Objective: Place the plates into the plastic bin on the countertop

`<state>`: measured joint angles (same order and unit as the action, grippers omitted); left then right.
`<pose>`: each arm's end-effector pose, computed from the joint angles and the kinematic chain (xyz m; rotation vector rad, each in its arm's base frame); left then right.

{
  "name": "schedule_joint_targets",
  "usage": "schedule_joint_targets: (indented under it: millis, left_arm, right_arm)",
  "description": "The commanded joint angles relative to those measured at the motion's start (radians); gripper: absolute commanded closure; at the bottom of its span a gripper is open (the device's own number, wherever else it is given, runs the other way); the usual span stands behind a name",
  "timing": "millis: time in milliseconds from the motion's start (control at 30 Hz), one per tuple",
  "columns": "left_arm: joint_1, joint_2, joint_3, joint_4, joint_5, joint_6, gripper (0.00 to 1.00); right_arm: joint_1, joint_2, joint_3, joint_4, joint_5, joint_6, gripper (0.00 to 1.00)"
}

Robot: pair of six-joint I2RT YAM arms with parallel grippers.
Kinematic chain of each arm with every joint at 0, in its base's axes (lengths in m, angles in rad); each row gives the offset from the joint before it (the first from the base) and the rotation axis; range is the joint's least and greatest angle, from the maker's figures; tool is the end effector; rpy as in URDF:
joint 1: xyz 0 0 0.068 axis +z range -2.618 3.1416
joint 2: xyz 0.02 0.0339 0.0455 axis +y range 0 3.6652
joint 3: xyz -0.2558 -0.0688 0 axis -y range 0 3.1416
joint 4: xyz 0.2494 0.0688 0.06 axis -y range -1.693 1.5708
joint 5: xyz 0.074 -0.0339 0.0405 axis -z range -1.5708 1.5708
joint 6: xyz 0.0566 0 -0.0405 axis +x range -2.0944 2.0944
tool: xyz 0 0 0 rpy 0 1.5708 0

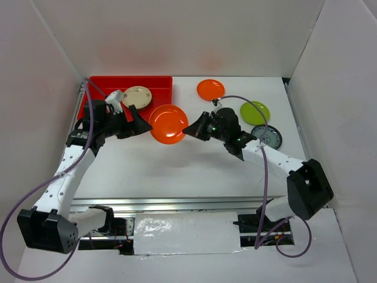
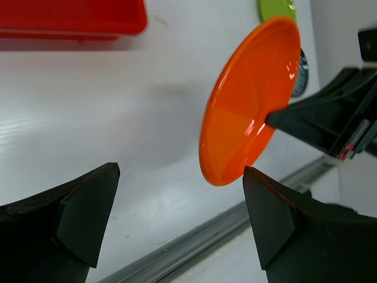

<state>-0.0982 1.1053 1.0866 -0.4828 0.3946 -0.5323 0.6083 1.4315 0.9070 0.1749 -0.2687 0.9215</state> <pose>0.2629 -0.0478 0.3367 -0.2107 2.1165 -0.7892 0.2796 0.2130 0.2498 0.1325 2.1249 1.2338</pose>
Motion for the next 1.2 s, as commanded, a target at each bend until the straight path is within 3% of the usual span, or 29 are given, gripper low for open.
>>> schedule_joint_targets:
  millis: [0, 233, 300, 333, 400, 433, 500, 533, 567, 600, 633, 667, 733, 867, 1000, 1167]
  left_arm:
    - [-0.058, 0.048, -0.028, 0.185, 0.217, -0.041, 0.01]
    - [-0.087, 0.122, -0.053, 0.265, 0.282, -0.074, 0.13]
    - [-0.086, 0.133, -0.050, 0.251, 0.259, -0.074, 0.25]
    - [-0.086, 0.136, -0.047, 0.248, 0.250, -0.069, 0.38]
    - [-0.087, 0.149, -0.037, 0.224, 0.224, -0.064, 0.47]
    - [-0.087, 0.151, -0.037, 0.222, 0.222, -0.061, 0.62]
    - [-0.090, 0.165, -0.028, 0.213, 0.210, -0.066, 0.78]
    - [-0.093, 0.169, -0.025, 0.207, 0.202, -0.064, 0.91]
    - [-0.104, 0.179, -0.021, 0.202, 0.185, -0.078, 0.98]
    - [-0.112, 0.180, -0.005, 0.201, 0.117, -0.090, 1.00]
    - [-0.127, 0.182, 0.001, 0.214, 0.071, -0.124, 1.00]
    - [-0.136, 0.188, 0.004, 0.243, 0.019, -0.148, 1.00]
    - [-0.138, 0.212, 0.028, 0.306, -0.146, -0.190, 1.00]
    - [-0.042, 0.435, 0.165, 0.395, -0.359, -0.282, 1.00]
    - [0.078, 0.689, 0.400, 0.453, -0.297, -0.324, 1.00]
    - [0.189, 1.018, 0.706, 0.402, -0.133, -0.341, 1.00]
  right_arm:
    - [-0.047, -0.006, -0.051, 0.046, -0.203, -0.078, 1.00]
    - [-0.097, -0.032, -0.074, 0.101, -0.303, -0.062, 1.00]
    - [-0.107, -0.032, -0.079, 0.117, -0.316, -0.052, 1.00]
    - [-0.107, -0.034, -0.079, 0.120, -0.320, -0.049, 1.00]
    - [-0.107, -0.037, -0.077, 0.118, -0.322, -0.050, 1.00]
    - [-0.108, -0.037, -0.077, 0.117, -0.323, -0.050, 1.00]
    - [-0.110, -0.039, -0.077, 0.120, -0.326, -0.049, 1.00]
    - [-0.110, -0.039, -0.079, 0.121, -0.329, -0.049, 1.00]
    - [-0.117, -0.037, -0.080, 0.120, -0.328, -0.047, 0.88]
    - [-0.125, -0.045, -0.088, 0.117, -0.317, -0.043, 0.37]
    - [-0.134, -0.054, -0.109, 0.106, -0.296, -0.033, 0.10]
    - [-0.152, -0.065, -0.128, 0.101, -0.284, -0.030, 0.00]
    - [-0.235, -0.130, -0.181, 0.107, -0.267, -0.023, 0.00]
    - [-0.363, -0.258, -0.292, 0.033, -0.236, -0.068, 0.00]
    - [-0.438, -0.376, -0.309, -0.101, -0.245, -0.159, 0.00]
    - [-0.528, -0.474, -0.338, -0.195, -0.276, -0.226, 0.00]
